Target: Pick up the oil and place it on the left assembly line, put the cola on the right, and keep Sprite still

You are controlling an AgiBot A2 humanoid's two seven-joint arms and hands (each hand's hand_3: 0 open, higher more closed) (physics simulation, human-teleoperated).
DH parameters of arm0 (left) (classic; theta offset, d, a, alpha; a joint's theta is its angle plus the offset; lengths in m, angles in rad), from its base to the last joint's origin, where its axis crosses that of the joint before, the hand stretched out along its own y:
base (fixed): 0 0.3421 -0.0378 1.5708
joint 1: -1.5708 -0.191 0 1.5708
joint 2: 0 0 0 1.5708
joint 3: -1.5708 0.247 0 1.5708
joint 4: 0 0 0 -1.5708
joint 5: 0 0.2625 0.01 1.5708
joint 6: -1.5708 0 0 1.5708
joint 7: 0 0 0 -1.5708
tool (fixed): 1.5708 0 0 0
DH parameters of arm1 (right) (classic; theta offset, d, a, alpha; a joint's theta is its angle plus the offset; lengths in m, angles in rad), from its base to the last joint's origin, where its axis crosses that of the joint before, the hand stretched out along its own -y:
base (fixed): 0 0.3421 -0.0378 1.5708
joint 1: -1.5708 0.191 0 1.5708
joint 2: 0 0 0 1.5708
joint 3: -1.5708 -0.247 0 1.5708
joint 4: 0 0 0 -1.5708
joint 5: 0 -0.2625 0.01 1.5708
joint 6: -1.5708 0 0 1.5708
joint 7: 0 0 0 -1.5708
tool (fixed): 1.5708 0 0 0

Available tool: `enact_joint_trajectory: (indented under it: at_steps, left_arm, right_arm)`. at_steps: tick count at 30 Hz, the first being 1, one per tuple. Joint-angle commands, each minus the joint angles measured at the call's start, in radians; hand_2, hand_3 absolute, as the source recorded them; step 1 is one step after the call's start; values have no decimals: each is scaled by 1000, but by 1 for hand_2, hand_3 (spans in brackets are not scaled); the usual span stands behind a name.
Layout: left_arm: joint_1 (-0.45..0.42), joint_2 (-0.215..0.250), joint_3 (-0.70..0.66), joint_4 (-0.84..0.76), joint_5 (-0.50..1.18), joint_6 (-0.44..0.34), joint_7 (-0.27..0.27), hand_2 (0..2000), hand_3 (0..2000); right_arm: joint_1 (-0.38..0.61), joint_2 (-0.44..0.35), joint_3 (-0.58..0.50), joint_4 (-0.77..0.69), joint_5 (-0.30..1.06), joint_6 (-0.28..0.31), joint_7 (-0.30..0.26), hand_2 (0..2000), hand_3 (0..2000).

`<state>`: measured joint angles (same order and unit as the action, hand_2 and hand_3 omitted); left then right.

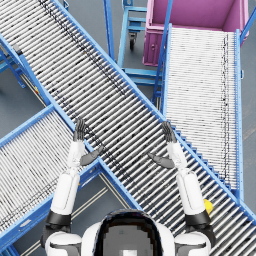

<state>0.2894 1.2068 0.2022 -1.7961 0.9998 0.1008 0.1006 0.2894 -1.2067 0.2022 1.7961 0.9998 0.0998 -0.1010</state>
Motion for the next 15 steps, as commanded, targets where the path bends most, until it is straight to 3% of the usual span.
enact_joint_trajectory:
  at_steps: [1, 15]
  left_arm:
    - [0, 0, 0, 0, 0, 0, 0, 0, 0]
    - [0, 0, 0, 0, 0, 0, 0, 0, 0]
  right_arm:
    - [0, 0, 0, 0, 0, 0, 0, 0, 0]
    - [0, 0, 0, 0, 0, 0, 0, 0, 0]
